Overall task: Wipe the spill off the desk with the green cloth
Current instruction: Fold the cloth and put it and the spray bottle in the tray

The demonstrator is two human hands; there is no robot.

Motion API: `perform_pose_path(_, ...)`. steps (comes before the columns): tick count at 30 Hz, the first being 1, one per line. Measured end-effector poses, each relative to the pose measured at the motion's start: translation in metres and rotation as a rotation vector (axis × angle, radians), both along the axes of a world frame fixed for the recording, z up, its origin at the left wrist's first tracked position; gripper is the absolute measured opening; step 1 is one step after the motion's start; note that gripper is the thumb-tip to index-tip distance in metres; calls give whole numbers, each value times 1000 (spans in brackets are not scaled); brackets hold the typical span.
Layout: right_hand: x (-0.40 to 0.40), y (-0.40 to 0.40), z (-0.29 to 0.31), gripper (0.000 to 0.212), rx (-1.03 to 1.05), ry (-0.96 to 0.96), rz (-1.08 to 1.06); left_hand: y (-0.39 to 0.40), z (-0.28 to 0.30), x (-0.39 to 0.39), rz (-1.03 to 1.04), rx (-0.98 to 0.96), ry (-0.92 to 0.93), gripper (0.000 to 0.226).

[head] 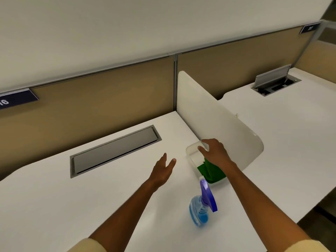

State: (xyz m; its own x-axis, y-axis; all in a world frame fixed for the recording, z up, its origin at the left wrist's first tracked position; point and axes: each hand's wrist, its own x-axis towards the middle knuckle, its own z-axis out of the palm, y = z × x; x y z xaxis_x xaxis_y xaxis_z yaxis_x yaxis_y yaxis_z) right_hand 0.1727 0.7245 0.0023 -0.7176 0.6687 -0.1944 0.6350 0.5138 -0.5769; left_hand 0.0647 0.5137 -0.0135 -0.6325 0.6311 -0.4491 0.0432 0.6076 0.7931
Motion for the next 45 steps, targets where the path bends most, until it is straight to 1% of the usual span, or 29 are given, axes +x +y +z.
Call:
perform_pose_path(3, -12, -17, 34, 57, -47, 79, 57, -17, 12, -2, -7, 15, 89, 72)
perform_pose_path(6, -20, -45, 60, 58, -45, 124, 143, -36, 23, -1, -34, 7, 188, 73)
perform_pose_path(9, -26, -78, 77, 60, -2, 155, 248, -54, 28, 4, -66, -49, 404, 74)
perform_pose_path(12, -32, -112, 85, 63, 125, 156, 347, -74, 30, 8, -63, -96, 585, 77)
perform_pose_path(14, -35, -135, 84, 65, 222, 134, 385, -90, 30, 9, -63, -128, 686, 79)
perform_pose_path(16, -36, -156, 78, 67, 274, 95, 404, -108, 28, 9, -73, -164, 758, 79)
perform_pose_path(20, -28, -193, 52, 70, 267, 25, 424, -144, 16, 11, -105, -253, 822, 81)
perform_pose_path(24, -4, -222, 19, 70, 204, 21, 402, -177, -1, 18, -134, -343, 874, 83)
perform_pose_path(27, 19, -237, -3, 68, 154, 14, 357, -197, -13, 26, -130, -329, 869, 85)
perform_pose_path(31, 50, -246, -26, 63, 69, 5, 216, -216, -24, 34, -148, -338, 861, 95)
perform_pose_path(35, 82, -250, -40, 55, 83, 25, 98, -223, -27, 45, -157, -290, 845, 99)
perform_pose_path(37, 95, -251, -43, 48, 63, 83, 3, -223, -28, 49, -172, -275, 837, 100)
perform_pose_path(39, 107, -251, -44, 36, 51, 173, -110, -222, -29, 53, -191, -284, 831, 100)
perform_pose_path(42, 121, -245, -41, 17, 87, 273, -230, -217, -32, 56, -217, -292, 828, 98)
perform_pose_path(43, 125, -242, -39, 16, 93, 297, -269, -215, -34, 57, -233, -297, 828, 98)
perform_pose_path(45, 130, -236, -35, 20, 103, 337, -347, -211, -36, 57, -259, -299, 835, 96)
